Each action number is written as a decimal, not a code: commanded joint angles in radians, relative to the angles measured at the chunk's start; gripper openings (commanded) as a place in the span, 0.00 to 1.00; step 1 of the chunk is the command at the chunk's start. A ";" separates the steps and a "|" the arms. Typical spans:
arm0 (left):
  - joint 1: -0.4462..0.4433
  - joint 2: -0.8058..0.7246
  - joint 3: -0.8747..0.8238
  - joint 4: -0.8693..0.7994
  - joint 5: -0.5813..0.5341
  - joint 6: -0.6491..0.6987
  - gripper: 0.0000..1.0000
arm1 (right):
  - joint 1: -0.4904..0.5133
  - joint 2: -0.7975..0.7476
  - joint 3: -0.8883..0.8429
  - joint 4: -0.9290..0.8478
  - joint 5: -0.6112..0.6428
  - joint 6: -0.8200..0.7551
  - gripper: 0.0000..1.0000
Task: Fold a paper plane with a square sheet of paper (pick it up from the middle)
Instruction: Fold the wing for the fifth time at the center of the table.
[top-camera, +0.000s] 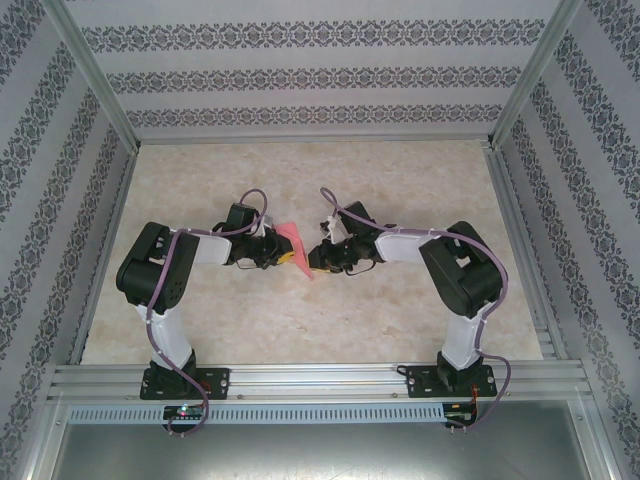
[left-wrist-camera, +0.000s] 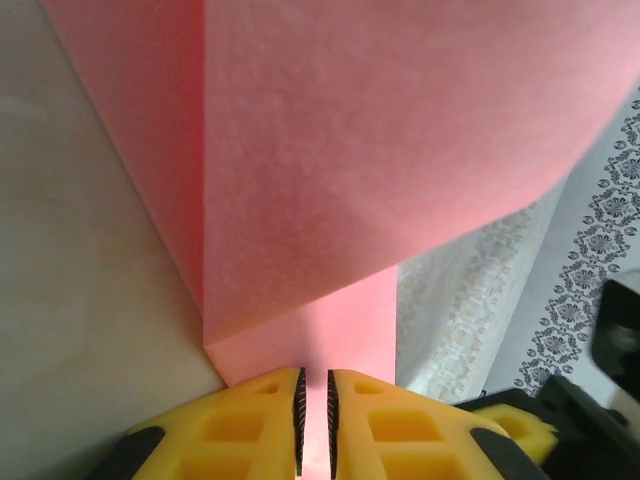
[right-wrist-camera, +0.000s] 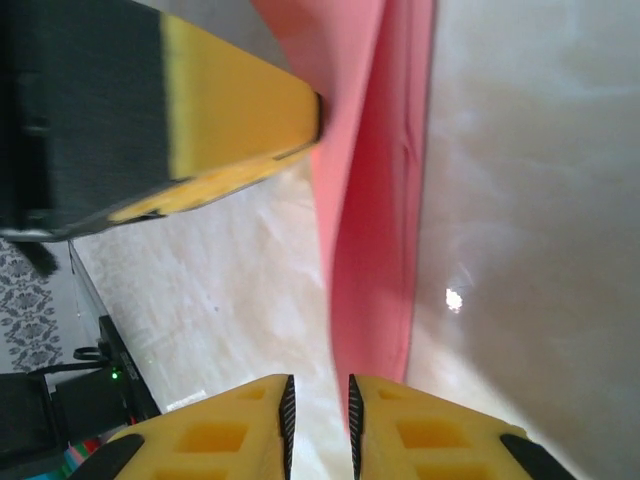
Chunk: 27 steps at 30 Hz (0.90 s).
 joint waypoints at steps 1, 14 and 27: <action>-0.008 0.065 -0.009 -0.061 -0.070 0.032 0.18 | 0.003 -0.022 0.038 -0.024 0.030 -0.028 0.19; -0.008 0.075 -0.008 -0.073 -0.075 0.026 0.17 | 0.051 0.132 0.162 -0.055 -0.028 -0.037 0.03; -0.009 0.087 0.002 -0.095 -0.083 0.020 0.16 | 0.051 0.171 0.164 -0.137 0.000 -0.077 0.03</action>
